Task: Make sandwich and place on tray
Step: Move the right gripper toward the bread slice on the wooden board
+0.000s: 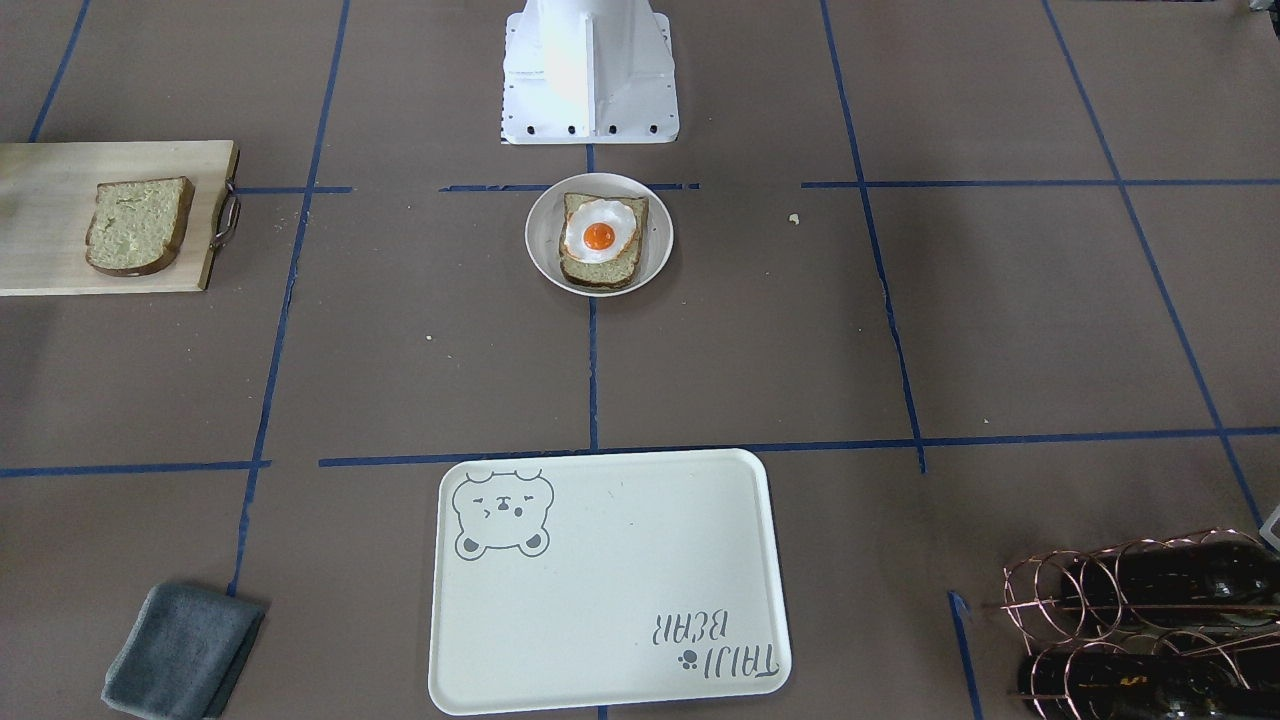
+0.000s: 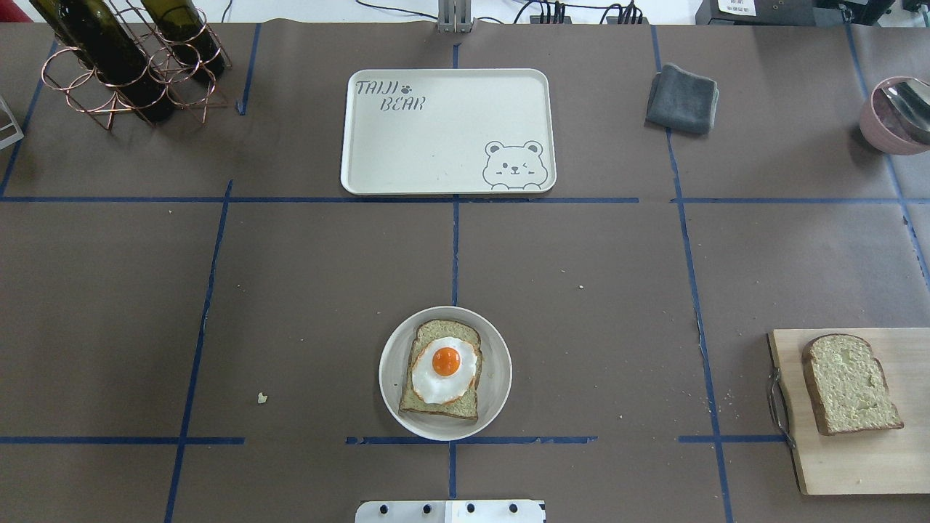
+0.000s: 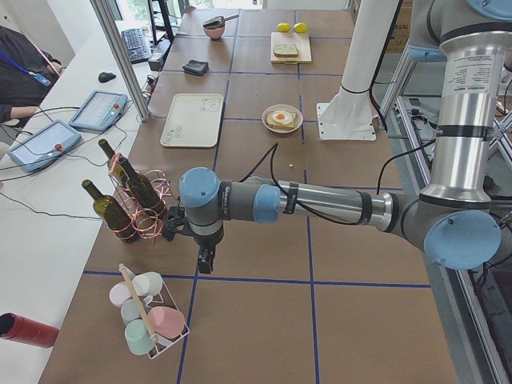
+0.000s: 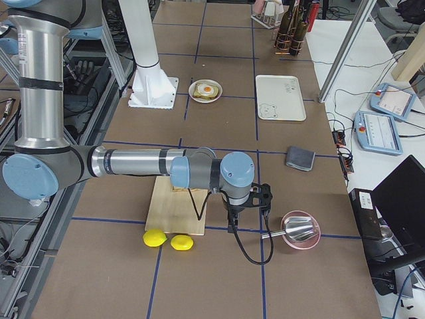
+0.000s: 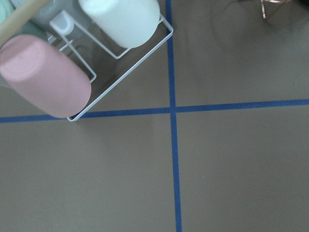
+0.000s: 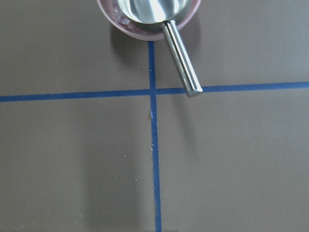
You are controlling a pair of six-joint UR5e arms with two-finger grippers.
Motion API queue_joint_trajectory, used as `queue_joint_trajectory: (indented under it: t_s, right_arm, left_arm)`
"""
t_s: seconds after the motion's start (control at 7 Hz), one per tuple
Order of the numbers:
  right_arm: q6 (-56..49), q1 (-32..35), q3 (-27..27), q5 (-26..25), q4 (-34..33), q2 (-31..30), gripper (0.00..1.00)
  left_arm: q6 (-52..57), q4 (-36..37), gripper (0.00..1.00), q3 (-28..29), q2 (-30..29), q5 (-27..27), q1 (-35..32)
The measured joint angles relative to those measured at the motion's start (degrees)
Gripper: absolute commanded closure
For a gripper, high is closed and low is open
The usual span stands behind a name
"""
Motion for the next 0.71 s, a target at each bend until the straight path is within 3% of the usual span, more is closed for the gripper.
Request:
queue_joint_trajectory:
  t_s: [0.29,0.71]
  right_arm:
    - [0.66,-2.88,1.49,1.00,-0.38,3.56,0.00]
    - [10.63,-8.11,3.41,4.31,3.73,1.80,0.00]
  left_arm:
    - [-6.34,-3.16,0.00,-3.00,-2.48,-0.07,3.72]
    - [-23.11,-13.33,0.00,-4.68,-3.77,-0.05,13.00]
